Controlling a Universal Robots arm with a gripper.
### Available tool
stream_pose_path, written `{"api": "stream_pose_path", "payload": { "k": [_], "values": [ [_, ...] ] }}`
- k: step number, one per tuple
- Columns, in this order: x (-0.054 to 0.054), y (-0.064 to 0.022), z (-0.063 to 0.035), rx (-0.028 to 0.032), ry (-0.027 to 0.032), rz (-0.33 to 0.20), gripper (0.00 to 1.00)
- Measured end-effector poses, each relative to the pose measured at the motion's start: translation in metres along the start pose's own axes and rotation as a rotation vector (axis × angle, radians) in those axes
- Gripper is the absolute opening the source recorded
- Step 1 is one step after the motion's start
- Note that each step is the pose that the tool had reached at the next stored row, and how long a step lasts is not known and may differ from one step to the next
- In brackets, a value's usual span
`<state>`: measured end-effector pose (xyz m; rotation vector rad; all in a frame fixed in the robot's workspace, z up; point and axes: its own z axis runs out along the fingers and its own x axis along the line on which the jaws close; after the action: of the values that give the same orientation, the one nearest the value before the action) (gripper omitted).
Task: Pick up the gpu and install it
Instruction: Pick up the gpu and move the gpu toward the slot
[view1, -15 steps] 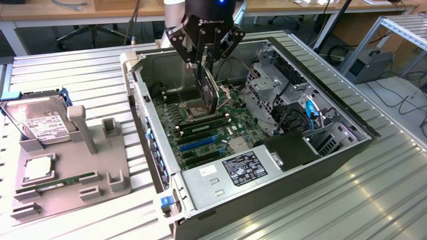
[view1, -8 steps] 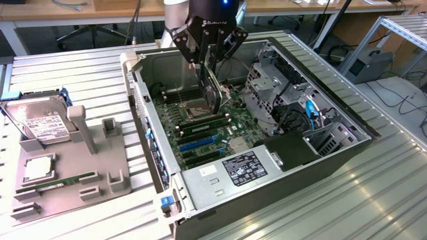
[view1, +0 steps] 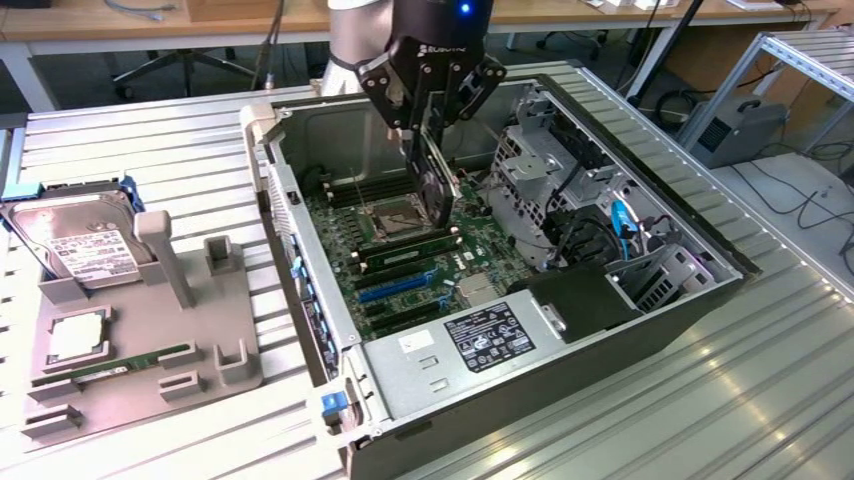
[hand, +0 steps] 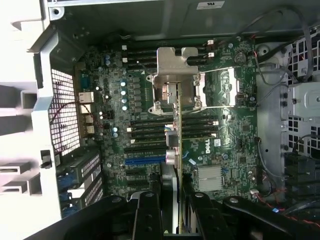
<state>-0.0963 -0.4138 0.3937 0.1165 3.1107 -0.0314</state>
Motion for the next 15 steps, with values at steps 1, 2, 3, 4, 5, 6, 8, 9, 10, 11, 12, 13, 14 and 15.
{"api": "stream_pose_path", "payload": {
  "k": [1,2,3,4,5,6,8,9,10,11,12,13,14,15],
  "values": [
    [-0.001,0.0001,0.0005,0.0001,0.0,0.0,0.27],
    [-0.002,0.0002,0.0011,0.0003,-0.0001,0.0,0.27],
    [-0.003,0.0003,0.0015,0.0004,0.0,0.0,0.27],
    [-0.005,0.0004,0.002,0.0005,0.0,0.0,0.27],
    [-0.006,0.0005,0.0026,0.0006,-0.0001,0.0,0.27],
    [-0.007,0.0006,0.003,0.0007,-0.0001,0.0,0.27],
    [-0.009,0.0008,0.004,0.0009,-0.0001,0.0,0.27],
    [-0.01,0.0009,0.0044,0.0011,-0.0001,0.0,0.27],
    [-0.013,0.0011,0.0054,0.0013,-0.0001,0.0,0.27],
    [-0.015,0.0013,0.0061,0.0015,-0.0001,0.0,0.27],
    [-0.016,0.0014,0.0065,0.0017,-0.0001,0.0,0.27],
    [-0.017,0.0015,0.0068,0.0017,-0.0001,0.0,0.27],
    [-0.019,0.0015,0.0072,0.0018,-0.0002,0.0,0.27],
    [-0.02,0.0016,0.0076,0.0019,-0.0002,0.0,0.27]
  ]
}}
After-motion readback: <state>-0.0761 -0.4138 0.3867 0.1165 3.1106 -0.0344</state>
